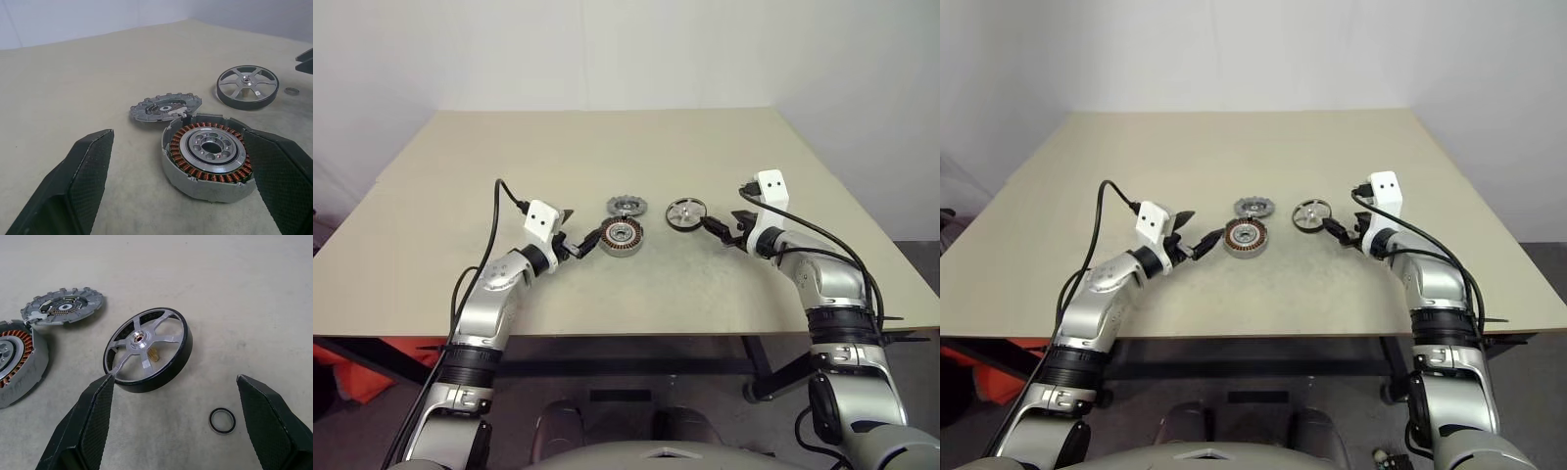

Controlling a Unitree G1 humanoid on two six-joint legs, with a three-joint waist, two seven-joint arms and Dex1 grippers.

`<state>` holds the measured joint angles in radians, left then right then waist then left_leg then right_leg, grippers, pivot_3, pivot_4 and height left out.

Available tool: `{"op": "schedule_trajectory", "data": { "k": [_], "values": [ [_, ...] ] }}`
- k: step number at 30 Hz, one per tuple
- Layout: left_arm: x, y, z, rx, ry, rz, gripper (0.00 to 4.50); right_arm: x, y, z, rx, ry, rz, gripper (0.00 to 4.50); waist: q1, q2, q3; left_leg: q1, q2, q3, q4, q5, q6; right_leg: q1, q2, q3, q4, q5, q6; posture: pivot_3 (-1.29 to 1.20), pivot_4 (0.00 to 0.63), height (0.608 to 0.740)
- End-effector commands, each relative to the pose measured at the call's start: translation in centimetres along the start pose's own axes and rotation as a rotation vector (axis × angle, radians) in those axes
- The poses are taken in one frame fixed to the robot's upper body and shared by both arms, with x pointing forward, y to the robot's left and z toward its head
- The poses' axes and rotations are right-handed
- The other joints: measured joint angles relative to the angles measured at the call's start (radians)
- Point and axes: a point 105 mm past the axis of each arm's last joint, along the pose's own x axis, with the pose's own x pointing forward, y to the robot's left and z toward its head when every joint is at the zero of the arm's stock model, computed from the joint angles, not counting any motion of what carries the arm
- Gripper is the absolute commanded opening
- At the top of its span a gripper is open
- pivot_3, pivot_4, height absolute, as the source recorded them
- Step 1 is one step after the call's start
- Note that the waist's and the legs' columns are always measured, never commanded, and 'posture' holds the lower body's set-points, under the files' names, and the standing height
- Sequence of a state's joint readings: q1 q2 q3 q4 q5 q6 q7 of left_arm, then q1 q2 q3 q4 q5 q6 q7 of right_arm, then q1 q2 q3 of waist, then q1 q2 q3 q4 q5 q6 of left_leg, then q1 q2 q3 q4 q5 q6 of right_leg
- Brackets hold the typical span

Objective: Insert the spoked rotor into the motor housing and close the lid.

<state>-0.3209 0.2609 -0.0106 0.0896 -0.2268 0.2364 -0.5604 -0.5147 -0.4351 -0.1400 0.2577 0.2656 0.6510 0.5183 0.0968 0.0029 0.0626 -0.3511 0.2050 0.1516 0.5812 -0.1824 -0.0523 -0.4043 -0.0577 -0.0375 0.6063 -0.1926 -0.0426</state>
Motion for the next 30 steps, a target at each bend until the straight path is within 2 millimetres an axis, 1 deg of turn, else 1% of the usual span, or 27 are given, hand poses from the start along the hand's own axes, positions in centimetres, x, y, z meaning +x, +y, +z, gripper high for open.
{"op": "schedule_trajectory", "data": {
  "k": [1, 5, 8, 11, 14, 18, 22, 23, 27, 30],
  "values": [
    [0.1, 0.0, 2.2, 0.01, -0.077, -0.006, 4.41, -0.5, 1.4, 2.4, -0.081, -0.075, 0.067, 4.5, 0.0, 0.0, 0.0, 0.0, 0.0, 0.0, 0.0, 0.0, 0.0, 0.0, 0.0, 0.0, 0.0, 0.0, 0.0, 0.0, 0.0, 0.74],
    [0.1, -0.2, 2.3, 0.017, -0.073, -0.018, 4.41, -1.0, 3.2, 3.2, -0.24, -0.118, 0.143, 4.5, 0.0, 0.0, 0.0, 0.0, 0.0, 0.0, 0.0, 0.0, 0.0, 0.0, 0.0, 0.0, 0.0, 0.0, 0.0, 0.0, 0.0, 0.74],
    [0.0, -0.3, 2.5, 0.016, -0.075, -0.02, 4.41, -1.3, 4.4, 3.6, -0.313, -0.14, 0.202, 4.5, 0.001, 0.0, 0.0, 0.0, 0.0, 0.0, -0.001, 0.0, 0.0, 0.0, 0.0, 0.0, -0.001, 0.0, 0.0, 0.0, 0.0, 0.74],
    [0.0, -0.2, 2.5, 0.028, -0.067, -0.019, 4.41, -1.1, 3.8, 3.8, -0.301, -0.14, 0.174, 4.5, 0.0, 0.0, 0.0, 0.0, 0.0, 0.0, -0.001, 0.0, 0.0, 0.0, 0.0, 0.0, -0.001, 0.0, 0.0, 0.0, 0.0, 0.74],
    [0.0, 0.0, 2.8, 0.032, -0.077, -0.012, 4.41, -0.8, 3.3, 3.5, -0.291, -0.126, 0.152, 4.5, 0.0, 0.0, 0.0, 0.0, 0.0, 0.0, -0.001, 0.0, 0.0, 0.0, 0.0, 0.0, -0.001, 0.0, 0.0, 0.0, 0.0, 0.74],
    [0.2, 0.1, 2.9, 0.048, -0.079, -0.007, 4.41, -0.4, 2.0, 2.9, -0.186, -0.094, 0.072, 4.5, 0.0, 0.0, 0.0, 0.0, 0.0, 0.0, -0.001, 0.0, 0.0, 0.0, 0.0, 0.0, -0.001, 0.0, 0.0, 0.0, 0.0, 0.74],
    [0.5, -0.3, 2.8, 0.051, -0.078, -0.012, 4.41, 0.7, 1.3, 3.5, -0.008, -0.1, -0.028, 4.5, -0.004, 0.0, 0.0, -0.001, 0.0, 0.0, -0.001, 0.0, 0.0, -0.001, 0.0, 0.0, -0.001, 0.0, 0.0, 0.0, 0.0, 0.74],
    [0.5, -0.3, 2.8, 0.055, -0.076, -0.015, 4.41, 1.1, 1.6, 3.7, 0.061, -0.105, -0.038, 4.5, -0.005, 0.0, 0.0, 0.0, 0.0, 0.0, -0.001, 0.0, 0.0, -0.001, 0.0, 0.001, 0.0, 0.0, 0.0, 0.0, 0.0, 0.74],
    [0.6, -0.5, 2.7, 0.062, -0.073, -0.02, 4.41, 2.2, 2.4, 4.5, 0.237, -0.111, -0.049, 4.5, -0.004, 0.0, 0.0, 0.0, 0.0, 0.0, -0.002, 0.0, 0.0, -0.002, 0.001, 0.001, 0.0, 0.0, 0.0, 0.0, 0.0, 0.74],
    [0.6, -0.5, 2.6, 0.072, -0.07, -0.022, 4.41, 3.1, 2.7, 4.2, 0.325, -0.073, -0.063, 4.5, -0.003, 0.0, 0.0, -0.001, 0.0, 0.0, -0.002, 0.0, 0.0, -0.002, 0.0, 0.001, 0.0, 0.0, 0.0, 0.0, 0.0, 0.74]
  ]
}}
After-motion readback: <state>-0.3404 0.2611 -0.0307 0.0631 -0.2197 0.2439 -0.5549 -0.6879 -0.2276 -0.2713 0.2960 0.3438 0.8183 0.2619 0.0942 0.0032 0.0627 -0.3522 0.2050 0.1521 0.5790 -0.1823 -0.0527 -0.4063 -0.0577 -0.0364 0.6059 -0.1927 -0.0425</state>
